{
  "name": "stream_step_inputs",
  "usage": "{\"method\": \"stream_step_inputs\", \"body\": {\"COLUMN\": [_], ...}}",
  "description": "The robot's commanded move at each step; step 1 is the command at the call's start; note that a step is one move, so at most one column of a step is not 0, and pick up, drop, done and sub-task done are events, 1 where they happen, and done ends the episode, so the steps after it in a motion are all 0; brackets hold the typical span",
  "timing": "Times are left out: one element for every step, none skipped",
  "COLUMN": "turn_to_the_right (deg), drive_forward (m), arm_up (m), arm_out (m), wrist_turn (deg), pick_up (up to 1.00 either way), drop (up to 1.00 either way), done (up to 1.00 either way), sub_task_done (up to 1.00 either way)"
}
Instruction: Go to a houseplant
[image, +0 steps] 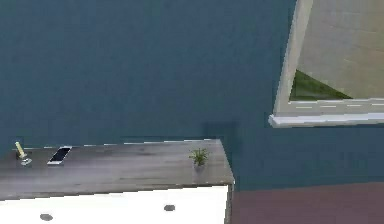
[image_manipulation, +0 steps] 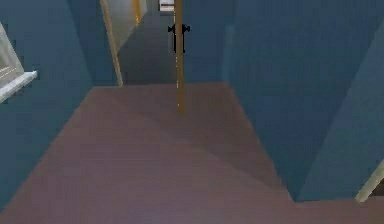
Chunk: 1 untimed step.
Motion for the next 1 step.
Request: {"method": "stream_step_inputs", "body": {"turn_to_the_right": [0.0], "drive_forward": [0.00], "arm_up": [0.00], "arm_out": [0.00], "wrist_turn": [0.0], "pick_up": [0.00], "drop": [0.00], "done": [1.00], "sub_task_done": [0.00]}}
